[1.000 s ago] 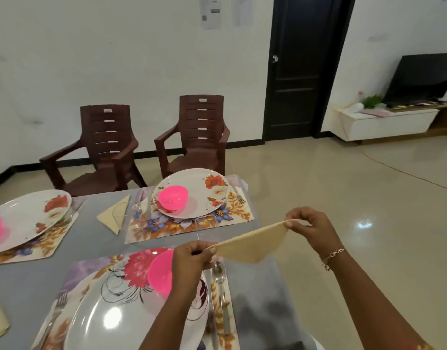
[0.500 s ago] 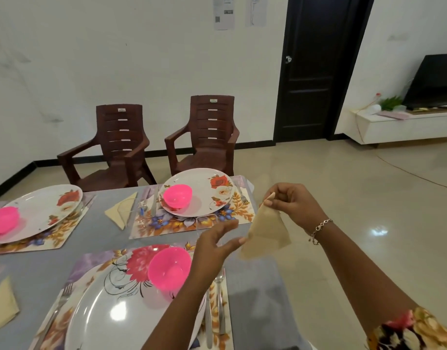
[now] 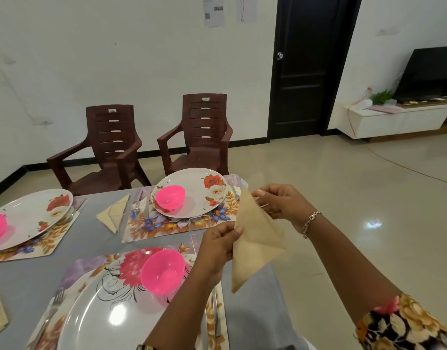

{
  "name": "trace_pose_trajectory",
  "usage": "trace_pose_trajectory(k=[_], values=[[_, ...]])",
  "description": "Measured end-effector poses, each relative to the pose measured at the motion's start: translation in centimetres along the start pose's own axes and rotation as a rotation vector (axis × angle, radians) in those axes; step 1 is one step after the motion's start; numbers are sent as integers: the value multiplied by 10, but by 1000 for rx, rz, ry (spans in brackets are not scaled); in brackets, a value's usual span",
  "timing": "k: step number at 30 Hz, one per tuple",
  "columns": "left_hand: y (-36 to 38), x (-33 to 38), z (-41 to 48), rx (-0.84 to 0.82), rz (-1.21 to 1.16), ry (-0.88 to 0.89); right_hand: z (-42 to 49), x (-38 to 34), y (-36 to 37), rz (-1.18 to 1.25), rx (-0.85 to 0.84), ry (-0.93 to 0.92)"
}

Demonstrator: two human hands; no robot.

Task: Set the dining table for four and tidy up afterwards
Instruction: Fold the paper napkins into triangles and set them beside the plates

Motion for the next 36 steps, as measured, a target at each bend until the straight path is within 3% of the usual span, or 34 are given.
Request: trace_pose_trajectory(k=[6,12,18,24,29,36], values=[[-11,-16,1,195,-207,-123,-9,49,-6,226,-5,153],[-11,-32,0,347,-377,-147,-19,67,-7,351,124,58],[-4,-31,-5,420,-479,-149,-21,81,5,382,110,73],[-4,-34,-5,439,-527,-141,-20,77,13,321,129,12],[1,-28,-5,329,-587,-93,-20,69,7,294,222,-92],[-1,-32,-7,269,-467,-114,-22,62,3,142,323,-200]])
Point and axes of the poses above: each hand's wrist, its own z-axis towards the middle knuckle, its own y-axis out of the palm, x = y × z, the point moved 8 cm from there along z, towards the middle knuckle, and after that the axes turned 12 degrees about y, right-handed, at the moved point
